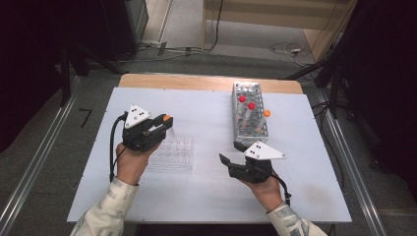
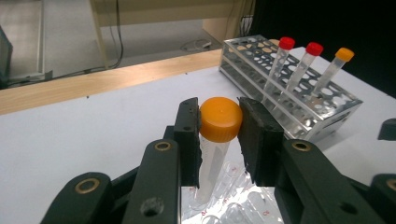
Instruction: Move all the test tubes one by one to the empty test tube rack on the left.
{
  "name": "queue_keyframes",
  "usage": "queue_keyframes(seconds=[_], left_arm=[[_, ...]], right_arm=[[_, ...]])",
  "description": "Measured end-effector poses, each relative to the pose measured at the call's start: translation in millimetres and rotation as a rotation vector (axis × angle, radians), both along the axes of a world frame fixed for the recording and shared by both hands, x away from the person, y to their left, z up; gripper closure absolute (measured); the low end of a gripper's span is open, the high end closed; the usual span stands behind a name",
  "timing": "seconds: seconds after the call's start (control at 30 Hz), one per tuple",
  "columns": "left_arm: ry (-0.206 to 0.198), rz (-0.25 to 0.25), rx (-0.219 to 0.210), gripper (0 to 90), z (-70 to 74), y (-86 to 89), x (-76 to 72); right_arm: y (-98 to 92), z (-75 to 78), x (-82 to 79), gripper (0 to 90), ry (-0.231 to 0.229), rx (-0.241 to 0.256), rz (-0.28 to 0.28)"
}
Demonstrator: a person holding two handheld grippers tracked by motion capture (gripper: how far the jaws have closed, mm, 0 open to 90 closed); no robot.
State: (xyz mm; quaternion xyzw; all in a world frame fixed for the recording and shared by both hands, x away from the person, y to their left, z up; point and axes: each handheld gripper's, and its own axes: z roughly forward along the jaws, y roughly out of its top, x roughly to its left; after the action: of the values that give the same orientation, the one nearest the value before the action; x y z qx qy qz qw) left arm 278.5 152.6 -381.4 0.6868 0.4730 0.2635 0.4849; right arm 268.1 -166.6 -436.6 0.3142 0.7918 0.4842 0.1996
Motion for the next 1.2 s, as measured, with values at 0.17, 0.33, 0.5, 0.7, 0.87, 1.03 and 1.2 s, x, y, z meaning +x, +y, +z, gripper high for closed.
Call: queue_keyframes(seconds=[0.17,0.33,0.5,0.7,0.87,1.03,1.2], left_arm=[[0.006,0.005,0.009,70.0,-5.7,-1.1,2.0],[0.020,-0.001,0.027,69.8,-13.9,-6.2,3.5],[0.036,0.004,0.043,69.6,-22.2,-9.4,4.4],[0.053,0.005,0.044,69.3,-27.6,-9.4,6.0],[0.068,0.003,0.024,67.0,-29.3,-7.1,6.9],[0.068,-0.006,0.014,66.0,-28.4,-6.7,6.0],[0.060,0.004,0.005,55.0,-26.4,-5.9,3.9]], right_arm=[[-0.7,-0.2,0.3,34.4,0.002,0.000,-0.005],[-0.9,-0.5,0.8,34.4,0.002,-0.004,-0.005],[-1.6,-0.8,1.4,34.4,0.002,-0.005,-0.007],[-1.8,-1.3,1.7,34.4,0.003,-0.006,-0.009],[-2.0,-2.6,2.7,34.4,0.003,-0.011,-0.009],[-3.2,-2.6,3.5,34.4,0.005,-0.010,-0.017],[-7.6,-2.9,7.2,34.6,0.004,-0.007,-0.039]])
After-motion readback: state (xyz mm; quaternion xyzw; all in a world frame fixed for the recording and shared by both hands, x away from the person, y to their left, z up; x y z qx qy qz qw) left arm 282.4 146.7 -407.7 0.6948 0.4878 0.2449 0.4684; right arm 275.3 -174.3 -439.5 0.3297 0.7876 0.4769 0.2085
